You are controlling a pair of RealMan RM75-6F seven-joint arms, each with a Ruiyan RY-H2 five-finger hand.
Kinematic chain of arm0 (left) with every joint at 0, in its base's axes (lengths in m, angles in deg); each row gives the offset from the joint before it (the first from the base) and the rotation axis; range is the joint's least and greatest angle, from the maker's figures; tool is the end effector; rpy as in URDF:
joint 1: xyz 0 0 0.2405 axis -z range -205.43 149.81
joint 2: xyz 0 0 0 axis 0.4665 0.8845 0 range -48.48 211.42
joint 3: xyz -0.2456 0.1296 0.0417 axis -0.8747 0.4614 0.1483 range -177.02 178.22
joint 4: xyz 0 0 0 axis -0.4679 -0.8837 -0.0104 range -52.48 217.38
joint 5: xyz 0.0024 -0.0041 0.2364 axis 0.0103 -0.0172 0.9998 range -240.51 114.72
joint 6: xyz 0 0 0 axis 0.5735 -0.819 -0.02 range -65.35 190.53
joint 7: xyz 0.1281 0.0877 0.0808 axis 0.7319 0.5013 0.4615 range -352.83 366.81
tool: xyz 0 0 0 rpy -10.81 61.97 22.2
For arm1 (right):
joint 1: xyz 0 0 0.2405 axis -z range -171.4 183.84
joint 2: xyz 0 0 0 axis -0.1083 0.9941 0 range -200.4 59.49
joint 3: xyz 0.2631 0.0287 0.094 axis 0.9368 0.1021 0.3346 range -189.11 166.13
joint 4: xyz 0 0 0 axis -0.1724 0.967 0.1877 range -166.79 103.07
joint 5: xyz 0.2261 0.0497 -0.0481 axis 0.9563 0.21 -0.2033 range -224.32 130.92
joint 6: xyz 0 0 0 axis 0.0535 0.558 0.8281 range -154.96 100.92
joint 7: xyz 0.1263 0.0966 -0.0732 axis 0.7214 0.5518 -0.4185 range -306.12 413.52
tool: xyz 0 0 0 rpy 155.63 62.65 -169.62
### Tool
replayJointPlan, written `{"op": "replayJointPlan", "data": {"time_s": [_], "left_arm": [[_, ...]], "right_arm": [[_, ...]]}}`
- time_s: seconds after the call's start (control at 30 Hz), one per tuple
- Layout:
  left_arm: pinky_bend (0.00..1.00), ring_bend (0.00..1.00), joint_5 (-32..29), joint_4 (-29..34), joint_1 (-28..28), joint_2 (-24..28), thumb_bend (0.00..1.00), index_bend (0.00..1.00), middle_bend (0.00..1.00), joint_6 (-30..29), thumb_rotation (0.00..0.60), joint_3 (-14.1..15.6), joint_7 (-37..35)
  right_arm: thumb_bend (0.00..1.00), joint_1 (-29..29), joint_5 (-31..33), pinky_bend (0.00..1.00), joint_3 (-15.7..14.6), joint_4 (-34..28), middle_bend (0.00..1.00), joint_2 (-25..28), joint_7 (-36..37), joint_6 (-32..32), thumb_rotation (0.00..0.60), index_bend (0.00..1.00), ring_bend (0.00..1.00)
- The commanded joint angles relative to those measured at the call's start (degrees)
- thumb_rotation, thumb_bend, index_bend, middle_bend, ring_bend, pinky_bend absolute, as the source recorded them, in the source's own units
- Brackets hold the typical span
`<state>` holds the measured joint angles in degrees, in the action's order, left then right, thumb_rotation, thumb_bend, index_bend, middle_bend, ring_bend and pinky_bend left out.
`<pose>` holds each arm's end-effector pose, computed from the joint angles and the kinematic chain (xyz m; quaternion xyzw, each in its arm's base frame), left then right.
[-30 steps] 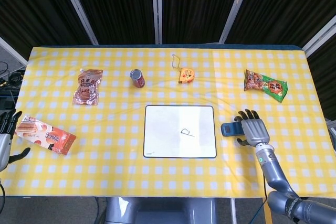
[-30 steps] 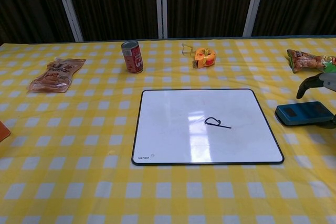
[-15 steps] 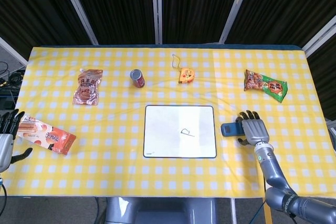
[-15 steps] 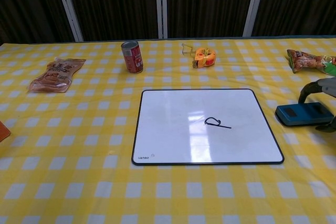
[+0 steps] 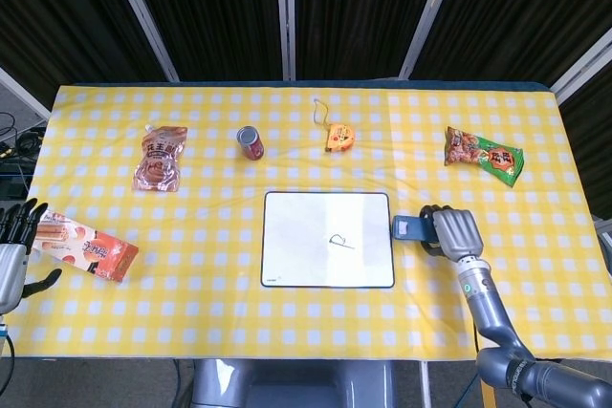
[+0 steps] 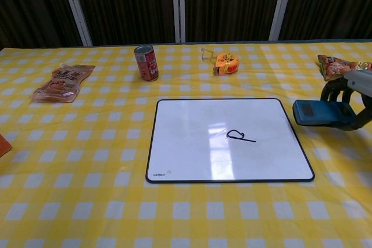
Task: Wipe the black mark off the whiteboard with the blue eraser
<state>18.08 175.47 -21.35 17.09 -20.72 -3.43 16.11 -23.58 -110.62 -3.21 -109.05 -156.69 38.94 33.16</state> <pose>-0.3479 0.2300 0.1468 -0.6021 -0.3607 -0.3372 0.6274 -0.2891 -0.3708 -0.0094 0.6667 -0.4259 0.3176 0.5227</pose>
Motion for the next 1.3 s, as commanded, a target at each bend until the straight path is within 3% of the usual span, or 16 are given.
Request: {"op": "replayJointPlan", "data": {"time_s": [0.03, 0.27, 0.5, 0.93, 1.3], "left_arm": [[0.0, 0.0, 0.0, 0.03, -0.01, 0.01, 0.18, 0.0, 0.0, -0.05, 0.6, -0.02, -0.03], [0.0, 0.0, 0.11, 0.21, -0.02, 0.17, 0.18, 0.0, 0.0, -0.22, 0.6, -0.1, -0.44], [0.0, 0.0, -0.15, 0.03, 0.05, 0.46, 0.18, 0.0, 0.0, 0.0, 0.6, -0.26, -1.31], [0.0, 0.0, -1.6, -0.98, 0.43, 0.56, 0.18, 0.0, 0.0, 1.37, 0.6, -0.72, -3.21], [0.0, 0.0, -2.17, -1.24, 0.51, 0.68, 0.18, 0.0, 0.0, 1.72, 0.6, -0.87, -3.63]], "right_arm": [[0.32, 0.44, -1.99, 0.73, 1.29, -5.38, 0.69, 1.31, 4.05, 1.13, 0.6, 0.82, 0.69], [0.32, -1.23, -3.38, 0.73, 1.44, -12.57, 0.69, 1.02, -0.6, 1.58, 0.6, 0.83, 0.69], [0.32, -4.89, -0.56, 0.73, 1.99, -14.93, 0.69, -5.8, -9.03, 0.7, 0.6, 0.83, 0.69], [0.32, -10.41, 4.02, 0.73, 1.63, -6.32, 0.69, -20.16, -17.09, -1.53, 0.6, 0.84, 0.69], [0.32, -10.25, 5.09, 0.72, 1.6, -0.88, 0.7, -22.03, -16.74, -1.37, 0.6, 0.84, 0.7]]}}
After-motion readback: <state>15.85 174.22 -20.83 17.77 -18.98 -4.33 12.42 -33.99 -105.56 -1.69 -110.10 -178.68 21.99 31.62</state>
